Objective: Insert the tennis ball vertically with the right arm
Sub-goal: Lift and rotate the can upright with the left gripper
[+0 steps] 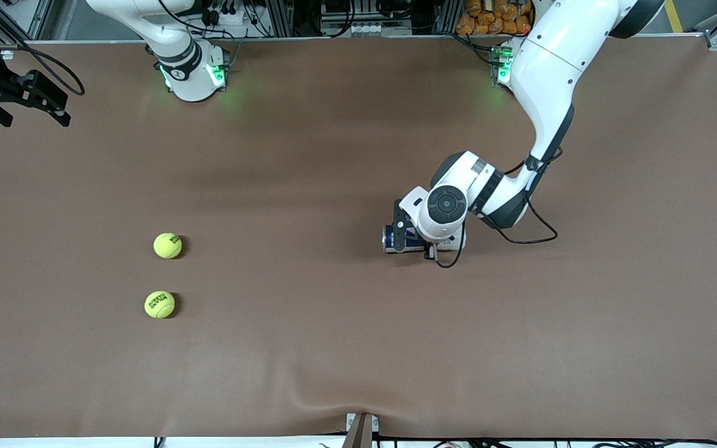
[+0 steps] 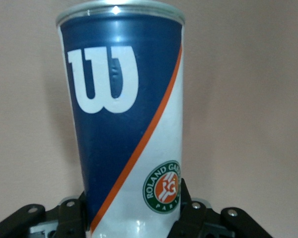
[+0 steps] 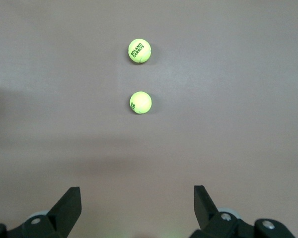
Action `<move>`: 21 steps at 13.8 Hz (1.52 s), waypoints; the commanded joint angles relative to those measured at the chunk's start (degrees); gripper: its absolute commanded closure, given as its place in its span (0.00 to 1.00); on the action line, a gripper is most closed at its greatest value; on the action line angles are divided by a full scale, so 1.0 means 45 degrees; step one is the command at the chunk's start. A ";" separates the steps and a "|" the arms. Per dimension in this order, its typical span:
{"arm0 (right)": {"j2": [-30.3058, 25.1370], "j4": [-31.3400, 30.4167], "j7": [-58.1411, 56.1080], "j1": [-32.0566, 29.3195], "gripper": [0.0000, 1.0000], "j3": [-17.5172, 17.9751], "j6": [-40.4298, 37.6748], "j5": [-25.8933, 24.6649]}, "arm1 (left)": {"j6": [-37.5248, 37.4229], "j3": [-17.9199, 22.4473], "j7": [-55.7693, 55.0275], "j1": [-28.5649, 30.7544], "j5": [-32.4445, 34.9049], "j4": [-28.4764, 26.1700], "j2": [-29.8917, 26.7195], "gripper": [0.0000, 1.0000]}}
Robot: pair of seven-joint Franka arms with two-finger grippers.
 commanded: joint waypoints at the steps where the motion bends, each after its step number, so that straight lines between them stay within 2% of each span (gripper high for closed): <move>1: -0.0118 -0.0048 -0.0120 -0.0019 0.00 -0.0008 -0.0002 0.0149 | -0.0011 -0.0030 0.0474 0.0265 0.0047 0.0351 -0.0384 0.37; 3: -0.0118 -0.0048 -0.0120 -0.0039 0.00 -0.0008 -0.0061 0.0149 | -0.0070 -0.0302 0.0613 0.0597 -0.0868 0.1032 -0.0444 0.36; 5: -0.0118 -0.0048 -0.0101 -0.0039 0.00 -0.0008 -0.0042 0.0149 | -0.0070 -0.0498 0.1370 0.0987 -0.2564 0.1464 -0.0444 0.36; 9: -0.0118 -0.0048 -0.0120 -0.0019 0.00 -0.0008 -0.0081 0.0149 | -0.0070 -0.0518 0.4569 0.1982 -0.6313 0.1797 -0.0425 0.36; 12: -0.0137 -0.0048 -0.0120 -0.0039 0.00 -0.0008 -0.0120 0.0149 | 0.0027 -0.0479 0.8335 0.2142 -1.0604 0.1739 -0.0269 0.36; 14: -0.0137 -0.0048 -0.0120 -0.0058 0.00 -0.0008 -0.0100 0.0149 | 0.0047 -0.0460 0.9942 0.2219 -1.2487 0.1719 -0.0133 0.36; 16: -0.0118 -0.0048 -0.0120 -0.0058 0.00 -0.0008 0.0016 0.0149 | 0.0067 -0.0460 1.1930 0.2240 -1.4262 0.1719 0.0218 0.42; 21: -0.0118 -0.0029 -0.0120 -0.0058 0.00 -0.0008 0.0076 0.0149 | 0.0009 -0.0460 1.7730 0.2103 -2.0821 0.1270 0.1331 0.41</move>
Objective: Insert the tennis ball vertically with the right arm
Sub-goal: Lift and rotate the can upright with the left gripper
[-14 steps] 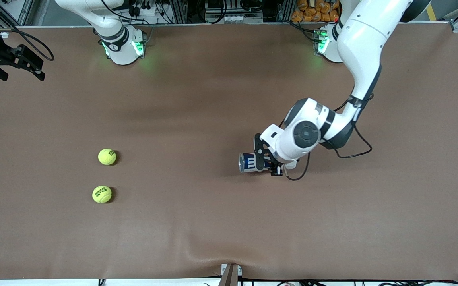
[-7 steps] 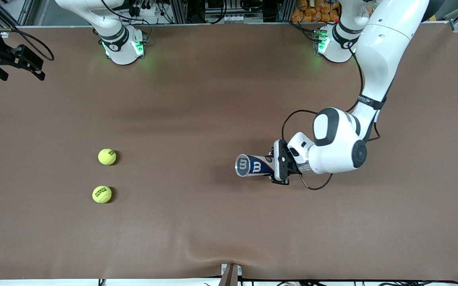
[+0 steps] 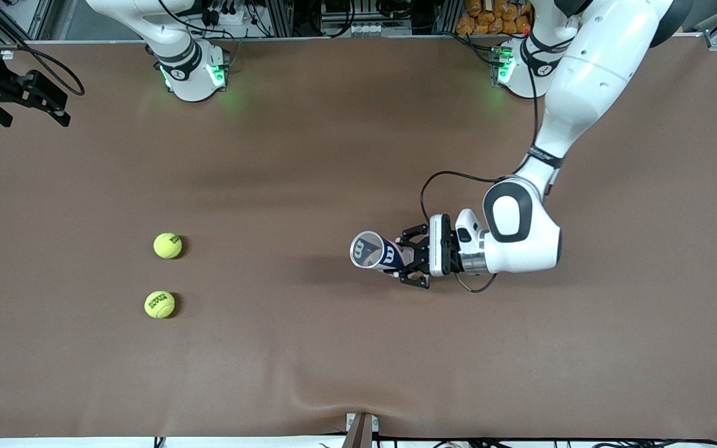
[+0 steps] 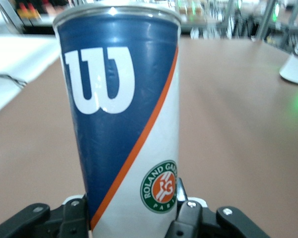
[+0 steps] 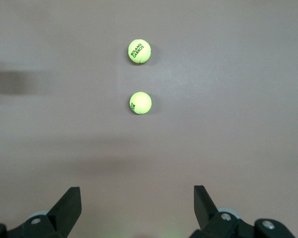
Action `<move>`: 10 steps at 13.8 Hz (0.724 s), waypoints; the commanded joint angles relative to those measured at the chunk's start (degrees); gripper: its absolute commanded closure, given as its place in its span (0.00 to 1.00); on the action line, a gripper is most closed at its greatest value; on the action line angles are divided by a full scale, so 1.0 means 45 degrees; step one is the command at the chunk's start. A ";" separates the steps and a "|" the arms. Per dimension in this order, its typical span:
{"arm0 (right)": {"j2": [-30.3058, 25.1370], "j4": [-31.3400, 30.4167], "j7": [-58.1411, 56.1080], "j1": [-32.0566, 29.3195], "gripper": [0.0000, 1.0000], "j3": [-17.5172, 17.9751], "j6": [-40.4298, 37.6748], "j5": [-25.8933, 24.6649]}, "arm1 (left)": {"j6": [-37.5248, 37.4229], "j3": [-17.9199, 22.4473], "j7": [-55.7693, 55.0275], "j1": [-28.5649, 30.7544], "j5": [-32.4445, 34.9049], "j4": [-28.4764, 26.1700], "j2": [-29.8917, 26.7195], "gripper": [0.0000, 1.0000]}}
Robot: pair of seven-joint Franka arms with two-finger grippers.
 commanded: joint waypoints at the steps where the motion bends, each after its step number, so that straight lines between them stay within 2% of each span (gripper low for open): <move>1: -0.0118 -0.0029 -0.0120 -0.0058 0.00 0.0002 0.0073 0.0148 | -0.0043 -0.0146 0.2816 -0.0021 -0.2971 0.0022 0.0731 0.41; 4: 0.0076 -0.0048 -0.0120 0.0000 0.00 0.0002 0.0229 0.0148 | -0.0044 -0.0146 0.3663 -0.0897 -0.5141 0.0060 0.0870 0.41; 7: 0.0097 -0.0029 -0.0120 0.0020 0.00 0.0021 0.0307 0.0148 | -0.0063 -0.0146 0.5865 -0.1407 -0.8050 0.0002 0.1279 0.37; 10: 0.0097 -0.0048 -0.0159 0.0000 0.00 0.0021 0.0191 0.0148 | -0.0044 -0.0126 0.6492 -0.2732 -1.0335 0.0002 0.1513 0.36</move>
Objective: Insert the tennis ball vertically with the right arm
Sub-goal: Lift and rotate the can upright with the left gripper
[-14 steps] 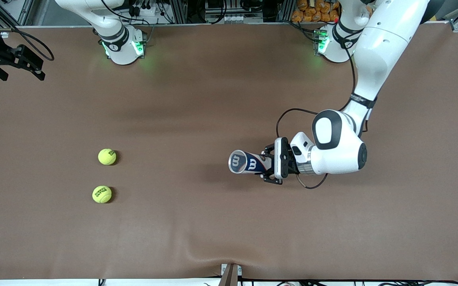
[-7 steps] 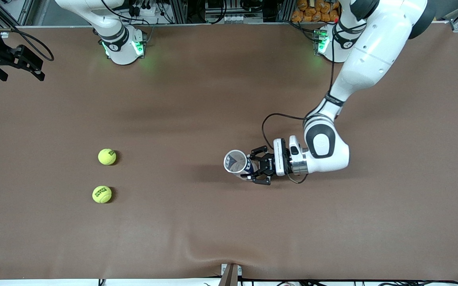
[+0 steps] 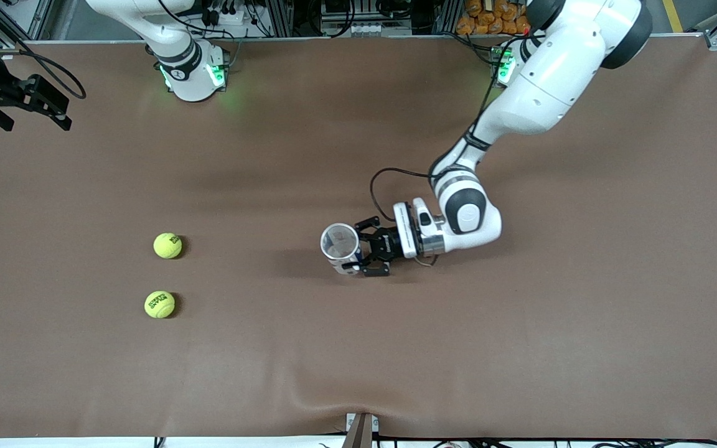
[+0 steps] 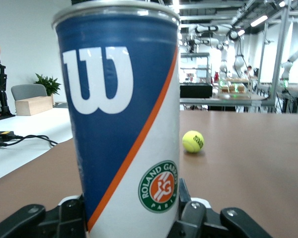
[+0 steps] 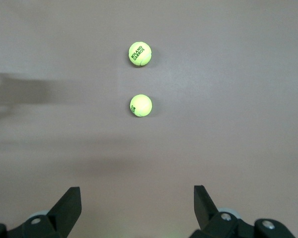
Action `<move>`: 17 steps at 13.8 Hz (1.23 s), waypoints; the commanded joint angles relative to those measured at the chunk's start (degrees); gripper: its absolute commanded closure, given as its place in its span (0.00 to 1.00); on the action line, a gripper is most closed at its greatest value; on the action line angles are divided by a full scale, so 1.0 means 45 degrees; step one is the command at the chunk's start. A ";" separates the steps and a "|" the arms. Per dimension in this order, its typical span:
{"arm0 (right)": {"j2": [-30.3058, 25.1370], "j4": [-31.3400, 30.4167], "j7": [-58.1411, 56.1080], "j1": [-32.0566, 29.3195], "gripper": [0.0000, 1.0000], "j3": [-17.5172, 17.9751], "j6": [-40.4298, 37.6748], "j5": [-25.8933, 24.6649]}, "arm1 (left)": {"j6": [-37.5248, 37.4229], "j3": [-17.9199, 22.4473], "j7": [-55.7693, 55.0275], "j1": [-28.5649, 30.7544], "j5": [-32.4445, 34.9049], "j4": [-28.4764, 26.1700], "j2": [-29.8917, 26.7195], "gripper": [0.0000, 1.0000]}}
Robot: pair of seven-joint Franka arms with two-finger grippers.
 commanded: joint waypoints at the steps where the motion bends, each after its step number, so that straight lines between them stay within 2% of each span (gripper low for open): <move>1: -0.0020 -0.0056 -0.0147 -0.0002 0.00 0.0000 -0.0006 0.0147 | 0.0009 0.0037 0.1579 -0.1125 -0.2508 0.0199 0.0456 0.36; 3: -0.0020 -0.0056 -0.0147 0.0017 0.00 0.0000 0.0052 0.0147 | -0.0010 0.0075 0.3142 -0.2062 -0.5046 0.0238 0.0829 0.36; 4: -0.0020 -0.0056 -0.0147 0.0018 0.00 0.0000 0.0091 0.0147 | 0.0009 0.0153 0.3536 -0.2337 -0.5579 0.0219 0.0830 0.36; 9: 0.0018 -0.0095 -0.0147 -0.0002 0.00 0.0000 0.0092 0.0147 | 0.0009 0.0173 0.4222 -0.2379 -0.5565 -0.0639 0.0732 0.30; 17: 0.0058 -0.0056 -0.0147 -0.0021 0.00 0.0000 0.0072 0.0147 | 0.0908 0.0173 0.5531 -0.3179 -0.5780 -0.0777 0.0791 0.30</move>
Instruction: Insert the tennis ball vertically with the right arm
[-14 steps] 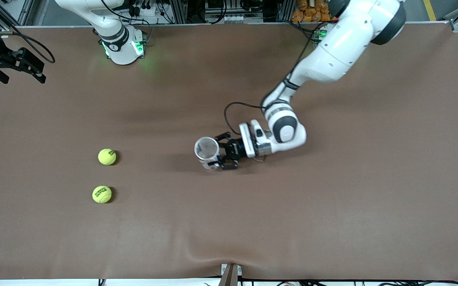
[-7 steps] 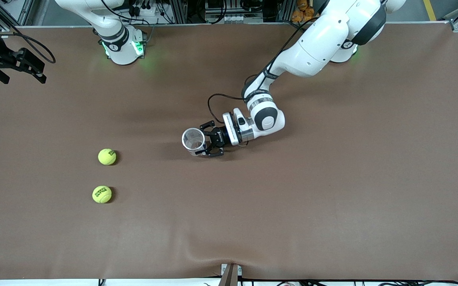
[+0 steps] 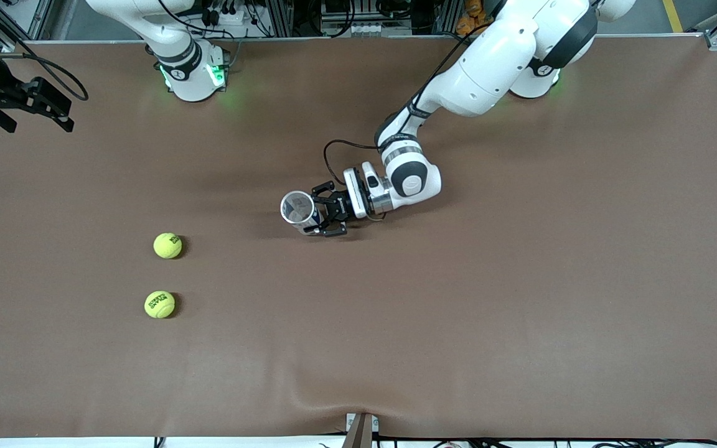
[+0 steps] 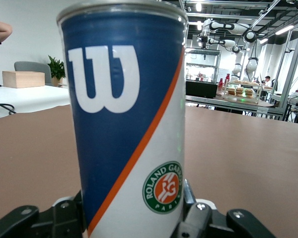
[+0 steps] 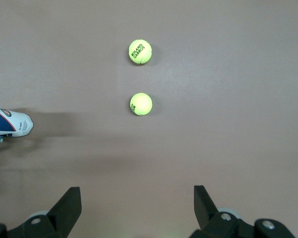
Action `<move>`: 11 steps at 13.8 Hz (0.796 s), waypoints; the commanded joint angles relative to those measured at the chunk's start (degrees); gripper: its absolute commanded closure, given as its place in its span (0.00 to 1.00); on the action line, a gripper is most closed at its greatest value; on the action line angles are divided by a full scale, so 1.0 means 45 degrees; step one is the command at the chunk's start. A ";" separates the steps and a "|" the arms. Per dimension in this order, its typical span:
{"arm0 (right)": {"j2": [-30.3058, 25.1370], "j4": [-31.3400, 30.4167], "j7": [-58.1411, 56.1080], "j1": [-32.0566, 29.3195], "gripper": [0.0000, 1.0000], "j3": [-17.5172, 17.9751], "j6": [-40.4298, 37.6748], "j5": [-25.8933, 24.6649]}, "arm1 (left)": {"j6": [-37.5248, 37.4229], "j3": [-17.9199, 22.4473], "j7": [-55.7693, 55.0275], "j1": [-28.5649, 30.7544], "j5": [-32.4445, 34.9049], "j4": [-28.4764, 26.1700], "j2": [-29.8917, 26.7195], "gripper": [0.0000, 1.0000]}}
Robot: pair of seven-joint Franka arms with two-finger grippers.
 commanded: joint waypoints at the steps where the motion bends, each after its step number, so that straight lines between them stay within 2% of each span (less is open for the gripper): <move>1: -0.0021 0.0006 -0.0136 -0.0025 0.00 -0.0026 0.0067 0.0147 | 0.0279 -0.0235 0.3433 0.0031 -0.0783 -0.0427 -0.0069 0.30; 3: -0.0022 0.0006 -0.0136 -0.0044 0.00 -0.0027 0.0047 0.0147 | 0.0279 -0.0235 0.3958 0.0012 -0.0802 -0.0545 -0.0090 0.26; 11: 0.0017 0.0006 -0.0136 -0.0005 0.00 -0.0027 0.0106 0.0166 | 0.0220 -0.0235 0.4176 0.0051 -0.0822 -0.0545 -0.0050 0.25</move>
